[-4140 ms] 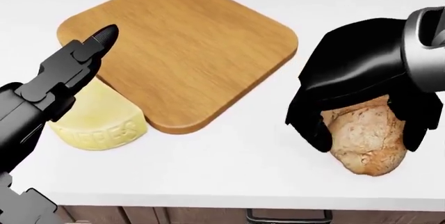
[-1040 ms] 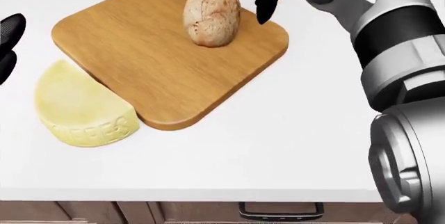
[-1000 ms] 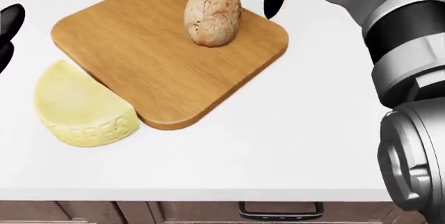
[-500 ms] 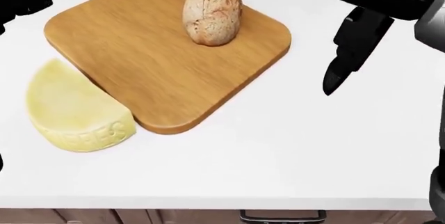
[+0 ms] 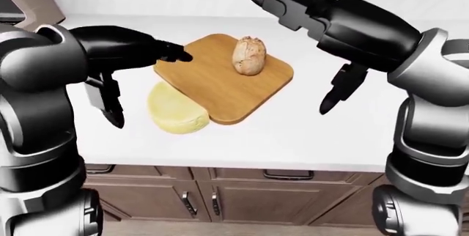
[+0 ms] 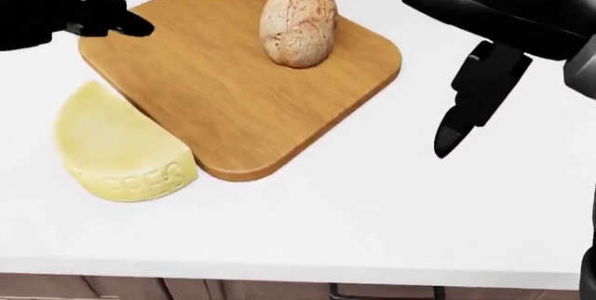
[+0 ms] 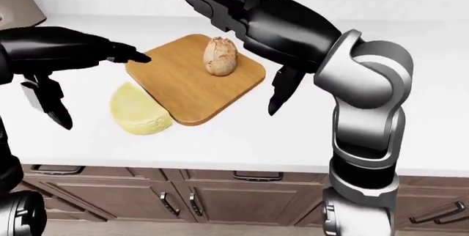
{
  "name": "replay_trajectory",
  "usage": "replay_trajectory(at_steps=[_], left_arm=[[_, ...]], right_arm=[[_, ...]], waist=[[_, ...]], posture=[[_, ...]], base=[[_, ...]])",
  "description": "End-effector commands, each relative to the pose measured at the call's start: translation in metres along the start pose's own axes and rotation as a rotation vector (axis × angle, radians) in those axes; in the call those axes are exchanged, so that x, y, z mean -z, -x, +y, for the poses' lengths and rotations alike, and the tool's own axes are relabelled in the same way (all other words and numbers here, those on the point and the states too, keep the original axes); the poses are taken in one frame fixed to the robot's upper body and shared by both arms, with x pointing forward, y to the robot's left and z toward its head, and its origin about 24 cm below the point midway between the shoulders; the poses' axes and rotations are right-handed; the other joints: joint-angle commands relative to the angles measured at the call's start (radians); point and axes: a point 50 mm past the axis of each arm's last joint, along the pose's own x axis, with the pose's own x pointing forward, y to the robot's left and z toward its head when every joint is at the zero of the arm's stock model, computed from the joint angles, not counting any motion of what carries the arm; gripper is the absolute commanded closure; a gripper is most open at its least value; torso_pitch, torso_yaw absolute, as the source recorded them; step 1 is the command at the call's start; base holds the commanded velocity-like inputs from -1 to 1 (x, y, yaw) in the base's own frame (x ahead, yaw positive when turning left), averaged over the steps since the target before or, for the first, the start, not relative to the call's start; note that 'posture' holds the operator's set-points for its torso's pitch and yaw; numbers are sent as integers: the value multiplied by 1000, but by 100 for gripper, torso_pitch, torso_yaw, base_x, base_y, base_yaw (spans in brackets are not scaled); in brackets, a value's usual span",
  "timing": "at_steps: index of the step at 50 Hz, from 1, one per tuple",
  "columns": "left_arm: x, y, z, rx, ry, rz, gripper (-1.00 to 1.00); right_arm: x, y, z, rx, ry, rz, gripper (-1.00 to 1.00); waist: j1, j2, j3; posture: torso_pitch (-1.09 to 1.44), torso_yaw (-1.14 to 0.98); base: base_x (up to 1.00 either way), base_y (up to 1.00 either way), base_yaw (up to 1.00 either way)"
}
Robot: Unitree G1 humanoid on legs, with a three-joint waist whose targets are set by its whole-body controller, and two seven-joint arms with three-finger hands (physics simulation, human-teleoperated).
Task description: Place the bread and cheese on the cutting board.
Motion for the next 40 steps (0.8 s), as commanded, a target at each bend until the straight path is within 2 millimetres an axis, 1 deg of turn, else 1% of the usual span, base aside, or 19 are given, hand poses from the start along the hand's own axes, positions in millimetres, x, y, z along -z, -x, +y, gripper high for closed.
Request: replay_trajectory(at_steps=[1, 2, 4, 7, 10, 14, 17, 19, 21, 25, 26, 28, 32, 35, 40], left_arm=[[-1, 9, 16, -84, -26, 19, -30], [-2, 10, 18, -89, -23, 19, -27], [-2, 10, 19, -89, -22, 20, -27], [-5, 8, 23, -101, -30, 9, -33], [-6, 2, 25, -109, -32, 3, -33], [-4, -14, 27, -114, -82, 5, -38], [-13, -18, 33, -109, -122, -17, -38], [-17, -21, 26, -86, -144, -31, -38], [-21, -25, 13, -54, -172, -41, -30], [-26, -24, 15, -51, -172, -54, -22], [-26, -24, 15, -51, -174, -55, -18], [-27, -23, 15, -50, -176, -55, -18], [-25, -22, 13, -47, -176, -55, -13], [-25, -22, 12, -48, -175, -55, -13], [-24, -20, 6, -32, -175, -49, -20]], right_arm=[[-6, 3, -12, 55, 36, -13, -100], [-5, 2, -11, 54, 35, -13, -100], [-5, 2, -11, 54, 35, -13, -100], [-7, 2, -10, 54, 33, -16, -100], [-7, 2, -9, 55, 30, -18, -100], [-7, 3, -6, 53, 25, -17, -100], [-6, 2, -3, 51, 20, -17, -100], [-6, 2, -3, 53, 17, -17, -100], [-6, 4, -3, 55, 14, -17, -100], [-4, 5, -1, 56, 10, -12, -100], [-4, 5, -1, 58, 9, -12, -100], [-4, 5, -1, 59, 8, -13, -100], [-6, 4, 0, 58, 7, -15, -100], [-6, 4, 1, 55, 6, -16, -100], [-6, 4, 2, 53, 5, -16, -100]], waist=[[0, 3, -27], [0, 4, -28], [0, 4, -28], [-1, 4, -27], [0, 3, -27], [1, 3, -29], [1, 1, -32], [1, 0, -32], [0, -1, -32], [1, -1, -35], [1, -1, -35], [1, -2, -36], [0, -2, -34], [1, 0, -35], [1, 1, -36]], posture=[[0, 0], [0, 0], [0, 0], [0, 0], [0, 0], [0, 0], [0, 0], [0, 0], [0, 0], [0, 0], [0, 0], [0, 0], [0, 0], [0, 0], [0, 0]], base=[[0, 0, 0], [0, 0, 0], [0, 0, 0], [0, 0, 0], [0, 0, 0], [0, 0, 0], [0, 0, 0], [0, 0, 0], [0, 0, 0], [0, 0, 0], [0, 0, 0], [0, 0, 0], [0, 0, 0], [0, 0, 0], [0, 0, 0]])
